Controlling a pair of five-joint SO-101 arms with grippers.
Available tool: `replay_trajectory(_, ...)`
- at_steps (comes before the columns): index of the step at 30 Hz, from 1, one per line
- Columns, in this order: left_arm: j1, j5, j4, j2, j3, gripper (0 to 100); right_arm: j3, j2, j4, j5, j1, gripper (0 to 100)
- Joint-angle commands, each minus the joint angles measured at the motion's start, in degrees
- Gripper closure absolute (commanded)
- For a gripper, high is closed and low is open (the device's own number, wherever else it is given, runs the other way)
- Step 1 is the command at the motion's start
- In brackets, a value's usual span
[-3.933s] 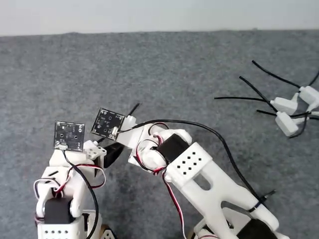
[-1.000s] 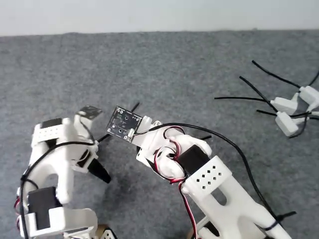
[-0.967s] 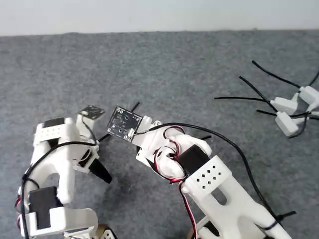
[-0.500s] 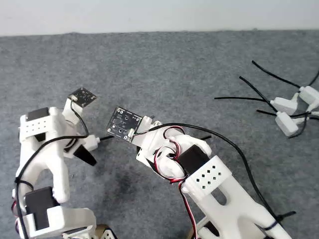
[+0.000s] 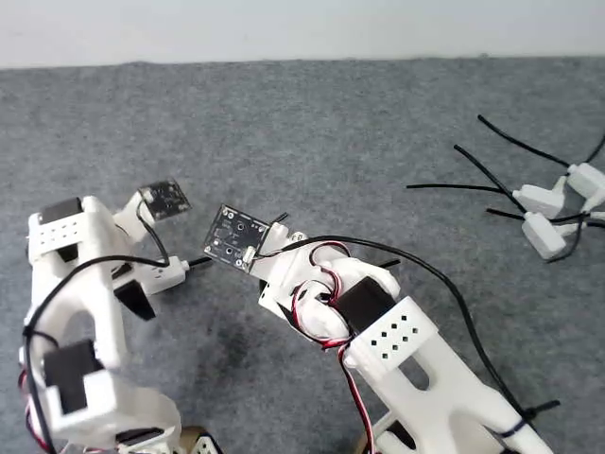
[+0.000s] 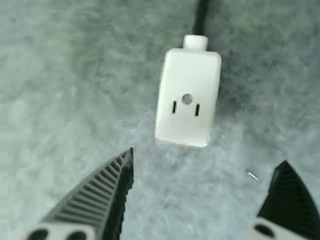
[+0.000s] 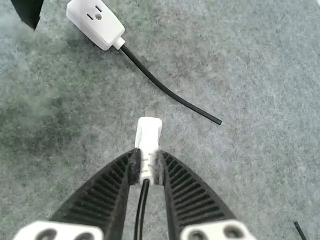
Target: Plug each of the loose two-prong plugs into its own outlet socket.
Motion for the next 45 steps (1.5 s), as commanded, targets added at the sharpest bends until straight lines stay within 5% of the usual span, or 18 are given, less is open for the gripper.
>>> replay_trajectory(1,0.18,-1.67,-3.96,5.98,-3.21,59,-0.44,-1.89,-1.27,0.7,0.31,98.9)
replay_trajectory(20,3.6,0.79,15.56,25.05,-26.42,59,1.41,-1.89,-4.35,0.79,0.31,98.9)
replay_trajectory(34,13.1,2.73,15.82,20.66,-26.33,59,1.41,-1.89,-4.35,0.79,0.31,98.9)
replay_trajectory(37,12.75,2.9,15.82,20.66,-26.15,67,1.41,-1.89,-4.35,0.79,0.31,98.9)
replay_trajectory(42,12.31,5.63,15.38,20.75,-25.98,97,1.41,-1.89,-4.35,0.79,0.31,98.9)
replay_trajectory(45,12.22,8.0,14.33,20.75,-25.98,98,1.41,-1.89,-4.35,0.79,0.31,98.9)
